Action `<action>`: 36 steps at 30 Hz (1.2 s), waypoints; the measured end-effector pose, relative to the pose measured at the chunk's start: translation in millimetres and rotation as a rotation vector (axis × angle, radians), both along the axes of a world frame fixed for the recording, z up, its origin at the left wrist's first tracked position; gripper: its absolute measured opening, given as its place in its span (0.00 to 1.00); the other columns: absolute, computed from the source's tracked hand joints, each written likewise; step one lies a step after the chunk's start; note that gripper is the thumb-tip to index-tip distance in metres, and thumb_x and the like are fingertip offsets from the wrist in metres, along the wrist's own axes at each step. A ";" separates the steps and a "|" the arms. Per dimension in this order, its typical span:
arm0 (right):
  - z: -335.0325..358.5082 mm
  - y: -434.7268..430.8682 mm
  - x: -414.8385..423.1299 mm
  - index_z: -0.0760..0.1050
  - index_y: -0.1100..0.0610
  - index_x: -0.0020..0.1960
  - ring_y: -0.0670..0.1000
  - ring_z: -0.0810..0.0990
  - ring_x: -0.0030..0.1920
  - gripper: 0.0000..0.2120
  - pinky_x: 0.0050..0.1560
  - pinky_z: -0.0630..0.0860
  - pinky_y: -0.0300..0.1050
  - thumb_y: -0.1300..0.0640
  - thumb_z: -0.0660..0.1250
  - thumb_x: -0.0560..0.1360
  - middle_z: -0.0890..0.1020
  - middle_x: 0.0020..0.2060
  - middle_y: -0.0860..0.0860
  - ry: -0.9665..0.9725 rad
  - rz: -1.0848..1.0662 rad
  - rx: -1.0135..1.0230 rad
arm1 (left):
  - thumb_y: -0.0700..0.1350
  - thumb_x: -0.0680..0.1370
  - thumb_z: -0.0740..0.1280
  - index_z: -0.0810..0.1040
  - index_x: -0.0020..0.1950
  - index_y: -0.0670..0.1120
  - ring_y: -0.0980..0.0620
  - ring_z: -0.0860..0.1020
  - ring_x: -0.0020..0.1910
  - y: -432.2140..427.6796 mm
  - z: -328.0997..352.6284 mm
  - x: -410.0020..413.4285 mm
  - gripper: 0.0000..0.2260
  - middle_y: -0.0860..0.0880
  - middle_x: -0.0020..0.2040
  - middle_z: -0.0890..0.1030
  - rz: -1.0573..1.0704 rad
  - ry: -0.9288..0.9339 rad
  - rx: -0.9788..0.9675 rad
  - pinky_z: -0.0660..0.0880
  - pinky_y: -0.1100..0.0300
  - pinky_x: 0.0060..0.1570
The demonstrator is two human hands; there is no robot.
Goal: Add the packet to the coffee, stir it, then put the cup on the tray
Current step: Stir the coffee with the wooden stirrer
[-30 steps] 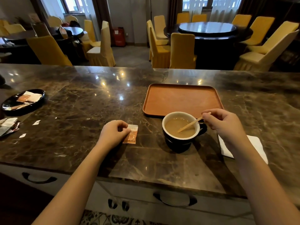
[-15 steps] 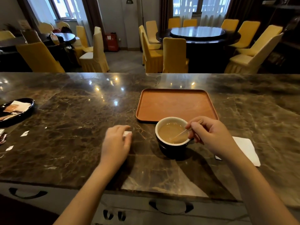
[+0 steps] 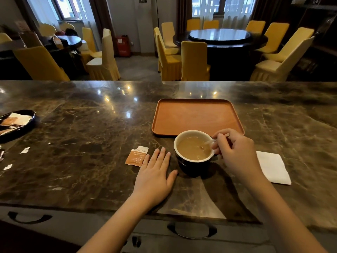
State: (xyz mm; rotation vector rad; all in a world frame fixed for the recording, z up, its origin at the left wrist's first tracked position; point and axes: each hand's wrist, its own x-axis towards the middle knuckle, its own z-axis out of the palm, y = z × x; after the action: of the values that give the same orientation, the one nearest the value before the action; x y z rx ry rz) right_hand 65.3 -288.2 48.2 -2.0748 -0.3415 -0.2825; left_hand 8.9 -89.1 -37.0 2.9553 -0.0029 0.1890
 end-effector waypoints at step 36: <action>11.1 -0.9 -2.0 0.76 0.51 0.41 0.44 0.79 0.33 0.09 0.31 0.71 0.31 0.58 0.59 0.77 0.80 0.32 0.46 -0.010 -0.059 -0.107 | 0.60 0.78 0.45 0.46 0.74 0.50 0.56 0.41 0.73 1.7 -4.9 -0.1 0.27 0.50 0.76 0.46 -0.017 -0.041 -0.028 0.34 0.59 0.68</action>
State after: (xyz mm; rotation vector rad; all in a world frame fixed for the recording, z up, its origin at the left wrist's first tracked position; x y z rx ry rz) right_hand 63.4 -289.1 59.2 -2.1919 -0.3072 -0.3159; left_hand 8.9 -87.4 -41.9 2.9220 -0.0313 0.2457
